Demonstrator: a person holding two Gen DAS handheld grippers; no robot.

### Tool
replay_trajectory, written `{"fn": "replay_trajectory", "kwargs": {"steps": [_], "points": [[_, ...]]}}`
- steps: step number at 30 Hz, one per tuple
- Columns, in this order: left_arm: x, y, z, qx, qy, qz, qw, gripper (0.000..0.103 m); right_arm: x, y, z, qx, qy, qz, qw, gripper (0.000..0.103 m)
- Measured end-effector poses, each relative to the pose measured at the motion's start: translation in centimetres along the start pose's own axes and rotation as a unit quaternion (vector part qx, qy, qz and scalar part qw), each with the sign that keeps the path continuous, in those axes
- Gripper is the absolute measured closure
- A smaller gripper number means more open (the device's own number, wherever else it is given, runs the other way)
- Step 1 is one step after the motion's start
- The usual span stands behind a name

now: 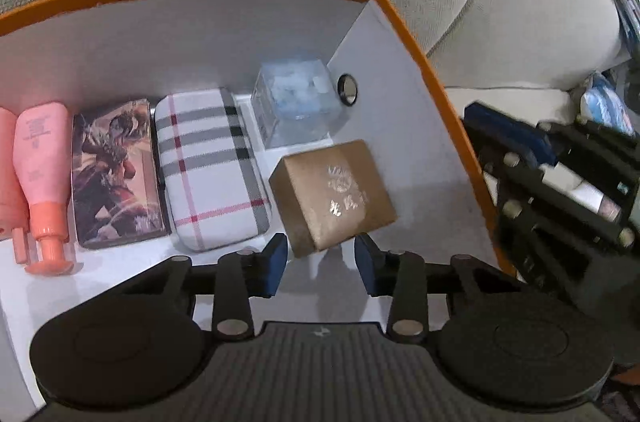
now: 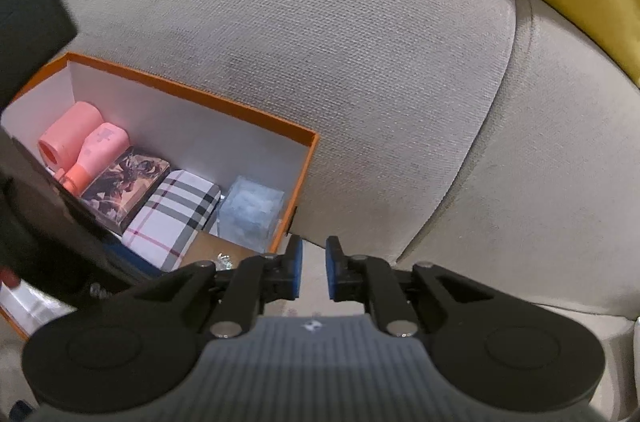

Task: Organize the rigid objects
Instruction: 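Lower the brown gift box into the shoebox and open the left gripper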

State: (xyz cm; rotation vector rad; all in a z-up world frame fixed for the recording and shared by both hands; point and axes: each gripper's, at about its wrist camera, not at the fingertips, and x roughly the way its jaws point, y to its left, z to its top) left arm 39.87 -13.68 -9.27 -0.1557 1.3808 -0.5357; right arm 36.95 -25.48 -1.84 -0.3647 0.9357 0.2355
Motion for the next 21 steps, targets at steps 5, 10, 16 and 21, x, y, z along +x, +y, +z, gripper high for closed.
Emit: {"fn": "replay_trajectory", "kwargs": {"steps": [5, 10, 16, 21], "points": [[-0.1, 0.0, 1.5, 0.008, -0.013, 0.012, 0.9998, 0.06, 0.2, -0.3, -0.3, 0.007, 0.002, 0.002, 1.0, 0.089], [-0.1, -0.1, 2.4, 0.023, -0.001, 0.007, 0.9997, 0.06, 0.3, -0.5, -0.1, 0.009, -0.002, 0.006, 1.0, 0.087], [0.8, -2.3, 1.9, 0.104, 0.028, 0.038, 0.9934, 0.059, 0.1, -0.5, -0.1, 0.011, -0.005, 0.005, 1.0, 0.087], [1.7, -2.7, 1.9, 0.101, 0.026, 0.044, 0.9936, 0.069, 0.0, -0.6, -0.1, 0.016, -0.002, 0.006, 1.0, 0.087]]}}
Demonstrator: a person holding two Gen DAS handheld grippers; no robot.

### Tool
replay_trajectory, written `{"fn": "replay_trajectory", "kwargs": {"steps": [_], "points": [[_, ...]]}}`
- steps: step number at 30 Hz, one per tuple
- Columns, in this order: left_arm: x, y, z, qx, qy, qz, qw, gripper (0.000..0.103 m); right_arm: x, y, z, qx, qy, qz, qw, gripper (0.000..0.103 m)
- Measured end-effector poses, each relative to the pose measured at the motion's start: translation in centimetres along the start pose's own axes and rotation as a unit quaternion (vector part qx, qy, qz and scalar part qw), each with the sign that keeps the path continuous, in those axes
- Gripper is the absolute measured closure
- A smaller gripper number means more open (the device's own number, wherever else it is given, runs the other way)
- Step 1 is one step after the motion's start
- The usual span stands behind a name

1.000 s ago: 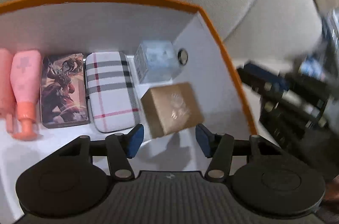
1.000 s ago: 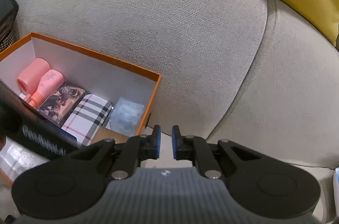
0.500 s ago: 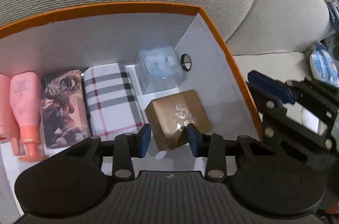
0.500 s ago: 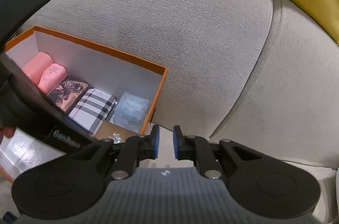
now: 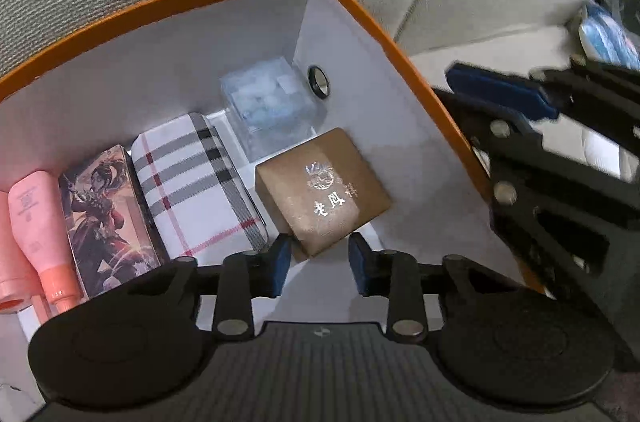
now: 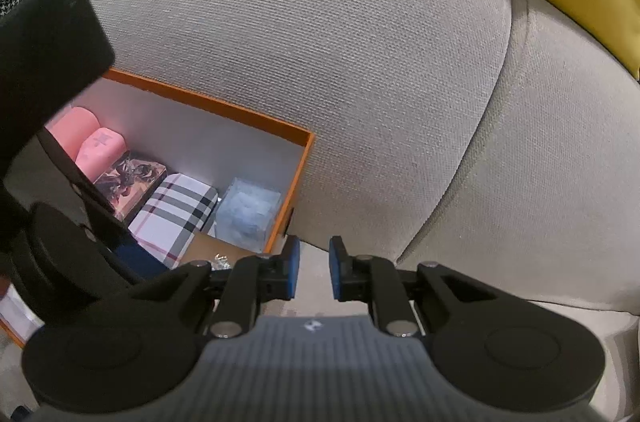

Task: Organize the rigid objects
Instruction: 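Lower the brown gift box into the shoebox and open the left gripper, then withdraw both tools from the box back toward the pile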

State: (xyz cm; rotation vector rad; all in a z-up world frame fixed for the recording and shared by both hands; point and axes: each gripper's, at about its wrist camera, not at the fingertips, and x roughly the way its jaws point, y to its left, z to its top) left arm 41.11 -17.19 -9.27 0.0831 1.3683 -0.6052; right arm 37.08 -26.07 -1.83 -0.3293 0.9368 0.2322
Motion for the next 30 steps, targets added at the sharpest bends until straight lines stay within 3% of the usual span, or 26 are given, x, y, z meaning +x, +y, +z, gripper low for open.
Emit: {"fn": "replay_trajectory", "kwargs": {"steps": [3, 11, 15, 21, 23, 25, 30], "points": [[0.0, -0.1, 0.5, -0.007, -0.016, 0.008, 0.9998, 0.075, 0.0, 0.1, 0.0, -0.006, -0.001, -0.001, 1.0, 0.087], [-0.2, 1.3, 0.0, -0.025, -0.021, 0.001, 0.9995, 0.075, 0.4, 0.2, 0.1, -0.005, 0.002, -0.005, 1.0, 0.087], [-2.0, 2.0, -1.9, -0.025, -0.038, -0.003, 0.999, 0.074, -0.2, 0.7, 0.1, -0.022, -0.005, -0.027, 0.999, 0.075], [-6.8, 1.2, -4.6, -0.015, -0.109, -0.018, 0.9938, 0.074, -2.1, 1.4, -0.1, -0.03, -0.021, -0.04, 0.999, 0.069], [-8.6, 1.3, -6.2, -0.018, -0.137, -0.03, 0.99, 0.074, -2.9, 1.6, -0.1, -0.022, -0.03, -0.047, 0.998, 0.064], [-10.2, 1.3, -7.4, -0.021, -0.164, -0.044, 0.9852, 0.073, -4.3, 1.9, -0.5, -0.01, -0.046, -0.042, 0.998, 0.051], [-14.6, 1.2, -11.6, -0.027, -0.218, -0.059, 0.9737, 0.07, -8.1, 3.7, -2.3, 0.006, -0.094, -0.031, 0.995, 0.04]]}}
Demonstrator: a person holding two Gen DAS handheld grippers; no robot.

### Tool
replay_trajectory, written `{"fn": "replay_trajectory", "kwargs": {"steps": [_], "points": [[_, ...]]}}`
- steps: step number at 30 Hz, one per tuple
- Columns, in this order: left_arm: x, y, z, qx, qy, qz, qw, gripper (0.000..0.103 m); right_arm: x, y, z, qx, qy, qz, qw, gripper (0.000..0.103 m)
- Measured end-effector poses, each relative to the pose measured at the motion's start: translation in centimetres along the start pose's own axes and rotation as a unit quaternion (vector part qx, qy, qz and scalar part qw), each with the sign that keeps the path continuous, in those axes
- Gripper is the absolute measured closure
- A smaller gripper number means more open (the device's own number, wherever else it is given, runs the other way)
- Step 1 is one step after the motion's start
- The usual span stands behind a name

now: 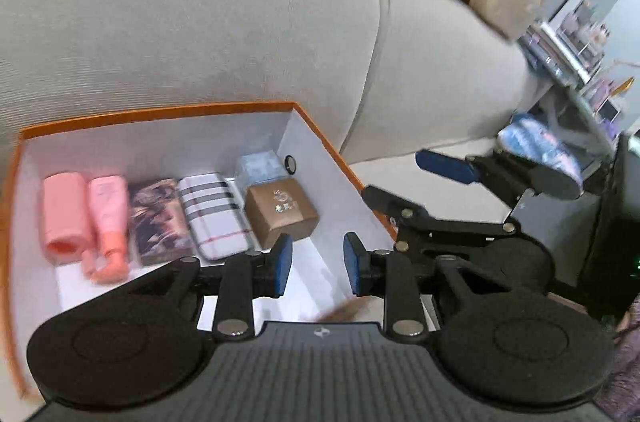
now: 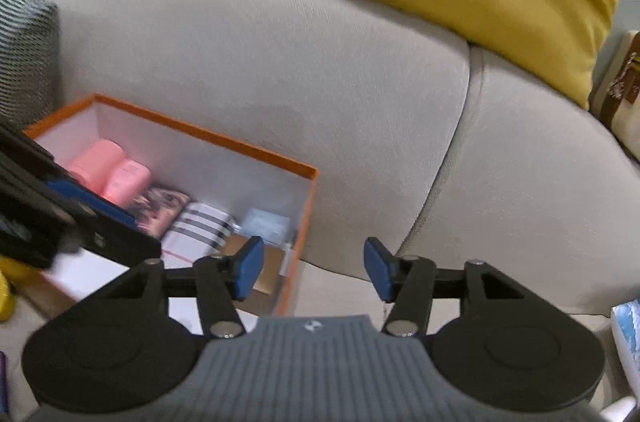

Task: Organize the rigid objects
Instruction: 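Withdraw both tools from the box back toward the pile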

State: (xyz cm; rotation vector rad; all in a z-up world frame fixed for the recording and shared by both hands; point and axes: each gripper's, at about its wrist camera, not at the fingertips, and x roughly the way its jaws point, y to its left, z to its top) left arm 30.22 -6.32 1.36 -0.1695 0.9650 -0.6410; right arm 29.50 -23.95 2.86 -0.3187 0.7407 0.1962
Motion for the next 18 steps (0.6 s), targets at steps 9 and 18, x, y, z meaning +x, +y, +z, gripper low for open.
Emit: {"fn": "replay_trajectory", "kwargs": {"steps": [9, 18], "points": [[-4.3, 4.0, -9.6, -0.111, -0.003, 0.056, 0.9923, 0.066, -5.3, 4.9, -5.3, 0.042, 0.013, 0.062, 0.997, 0.034], [-2.6, 7.1, -18.0, -0.207, 0.09, 0.122, 0.9665, 0.066, -5.7, 10.0, -12.8, 0.014, 0.101, 0.073, 0.992, 0.041]]}}
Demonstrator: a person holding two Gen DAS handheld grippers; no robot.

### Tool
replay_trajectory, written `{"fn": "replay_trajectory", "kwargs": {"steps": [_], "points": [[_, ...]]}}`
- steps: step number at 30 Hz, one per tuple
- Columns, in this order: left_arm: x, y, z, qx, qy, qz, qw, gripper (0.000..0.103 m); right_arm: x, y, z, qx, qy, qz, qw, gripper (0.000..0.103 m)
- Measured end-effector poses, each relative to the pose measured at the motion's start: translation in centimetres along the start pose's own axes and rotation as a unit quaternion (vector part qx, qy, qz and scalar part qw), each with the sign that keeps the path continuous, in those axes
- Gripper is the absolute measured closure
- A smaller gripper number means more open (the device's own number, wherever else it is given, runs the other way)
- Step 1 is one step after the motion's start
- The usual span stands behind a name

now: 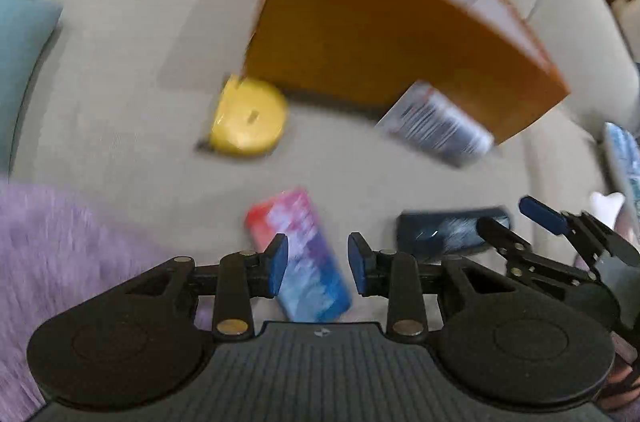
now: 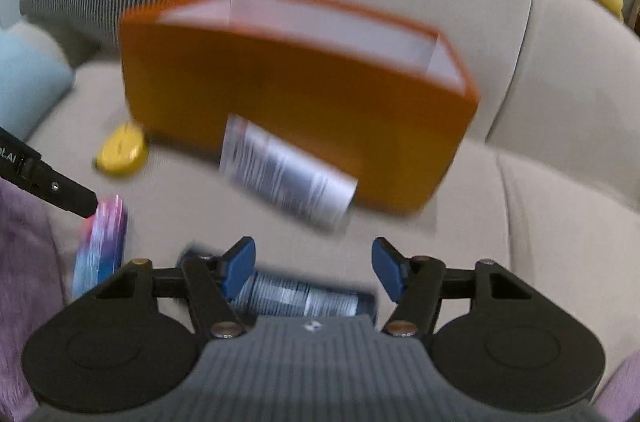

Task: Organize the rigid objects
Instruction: 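Withdraw both tools from the box back toward the pile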

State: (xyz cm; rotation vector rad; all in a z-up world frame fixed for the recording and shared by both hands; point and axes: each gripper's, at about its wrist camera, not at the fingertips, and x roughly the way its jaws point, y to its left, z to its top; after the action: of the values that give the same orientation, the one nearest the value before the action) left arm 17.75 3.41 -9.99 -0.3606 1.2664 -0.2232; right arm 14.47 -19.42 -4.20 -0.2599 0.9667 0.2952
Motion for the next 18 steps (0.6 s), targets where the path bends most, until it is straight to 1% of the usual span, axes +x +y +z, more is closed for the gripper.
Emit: {"fn": "replay_trajectory", "kwargs": {"steps": [3, 7, 9, 12, 14, 18], "points": [[0.8, 0.6, -0.6, -0.012, 0.014, -0.006, 0.9998, 0.066, -0.2, 0.5, -1.1, -0.008, 0.008, -0.003, 1.0, 0.041], [2.2, 1.2, -0.9, -0.023, 0.024, 0.004, 0.9994, 0.066, 0.2, 1.3, -1.2, -0.04, 0.017, -0.001, 0.999, 0.041], [2.7, 1.5, -1.1, -0.029, 0.027, 0.002, 0.9992, 0.066, 0.6, 1.7, -1.0, -0.057, 0.021, 0.004, 0.998, 0.041], [3.1, 1.9, -1.3, -0.031, 0.027, -0.007, 0.9991, 0.066, 1.2, 2.7, -1.2, -0.106, 0.029, 0.0, 0.994, 0.041], [3.4, 1.9, -1.2, -0.034, 0.027, -0.014, 0.9989, 0.065, 1.5, 3.0, -1.2, -0.127, 0.032, 0.003, 0.991, 0.04], [4.0, 2.3, -1.0, -0.046, 0.024, -0.028, 0.9983, 0.064, 2.3, 3.8, -1.2, -0.177, 0.038, 0.005, 0.984, 0.033]]}}
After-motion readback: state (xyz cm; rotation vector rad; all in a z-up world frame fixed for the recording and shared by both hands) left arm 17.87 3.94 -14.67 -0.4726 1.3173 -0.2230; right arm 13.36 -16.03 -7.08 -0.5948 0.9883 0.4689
